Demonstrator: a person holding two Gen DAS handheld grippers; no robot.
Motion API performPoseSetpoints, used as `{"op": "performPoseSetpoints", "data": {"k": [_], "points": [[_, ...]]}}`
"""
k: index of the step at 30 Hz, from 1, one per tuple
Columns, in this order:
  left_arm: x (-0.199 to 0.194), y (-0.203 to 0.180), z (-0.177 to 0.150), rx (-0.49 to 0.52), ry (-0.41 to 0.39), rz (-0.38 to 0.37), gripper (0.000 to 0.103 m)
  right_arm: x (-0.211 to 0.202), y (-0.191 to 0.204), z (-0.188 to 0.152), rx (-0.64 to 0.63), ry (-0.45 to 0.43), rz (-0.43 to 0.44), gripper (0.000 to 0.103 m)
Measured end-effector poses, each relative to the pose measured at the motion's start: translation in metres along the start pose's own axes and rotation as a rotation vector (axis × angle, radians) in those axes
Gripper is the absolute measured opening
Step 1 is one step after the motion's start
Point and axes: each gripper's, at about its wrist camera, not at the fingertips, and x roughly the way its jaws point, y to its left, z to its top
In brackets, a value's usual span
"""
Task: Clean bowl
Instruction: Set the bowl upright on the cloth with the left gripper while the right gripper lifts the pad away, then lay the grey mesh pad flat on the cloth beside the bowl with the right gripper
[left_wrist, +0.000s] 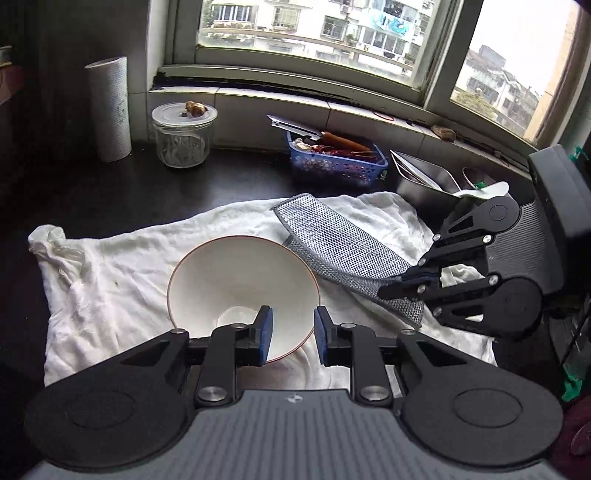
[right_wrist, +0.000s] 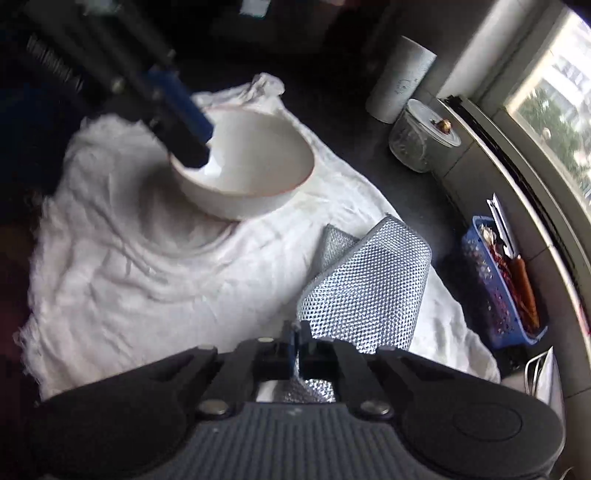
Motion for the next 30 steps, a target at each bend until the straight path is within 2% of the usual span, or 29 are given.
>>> {"op": "performPoseSetpoints", "data": {"k": [3,5,7,11,14,16,19,22,24,26,27,28,29,30], "points": [[-0.004,0.009,-0.002,-0.069,-0.006,0.01,0.023,-0.03,-0.027,0.012,0.209,-0.131,0.069,0.002],[-0.006,0.014,-0.003,-0.104,-0.005,0.021,0.023,-0.058,-0.043,0.023,0.346,-0.251,0.166,0.002],[-0.008,0.017,-0.004,-0.129,-0.005,0.029,0.023,-0.099,-0.056,0.036,0.455,-0.433,0.305,0.002],[-0.012,0.016,-0.006,-0.151,-0.012,0.036,0.023,-0.133,-0.077,0.041,0.565,-0.559,0.355,0.002],[-0.013,0.014,-0.01,-0.156,-0.007,0.035,0.023,-0.12,-0.094,0.019,0.662,-0.474,0.265,0.002],[-0.012,0.012,-0.013,-0.161,0.001,0.038,0.023,-0.087,-0.105,-0.012,0.746,-0.37,0.242,0.002],[-0.013,0.01,-0.017,-0.172,0.011,0.04,0.023,-0.036,-0.103,-0.054,0.793,-0.177,0.113,0.002],[-0.018,0.007,-0.02,-0.176,0.017,0.045,0.023,-0.021,-0.094,-0.07,0.754,-0.096,-0.012,0.003],[-0.018,0.007,-0.021,-0.189,0.024,0.048,0.023,-0.017,-0.086,-0.074,0.707,-0.063,-0.087,0.007],[-0.018,0.006,-0.023,-0.2,0.03,0.049,0.023,-0.022,-0.077,-0.069,0.629,-0.053,-0.154,0.016],[-0.017,0.005,-0.024,-0.203,0.034,0.049,0.023,-0.025,-0.072,-0.066,0.581,-0.049,-0.203,0.025],[-0.017,0.004,-0.024,-0.204,0.038,0.048,0.023,-0.028,-0.067,-0.064,0.533,-0.044,-0.251,0.03],[-0.016,0.004,-0.024,-0.205,0.043,0.044,0.023,-0.031,-0.064,-0.062,0.499,-0.042,-0.302,0.032],[-0.015,0.003,-0.024,-0.203,0.048,0.042,0.023,-0.038,-0.061,-0.06,0.483,-0.066,-0.292,0.033]]}}
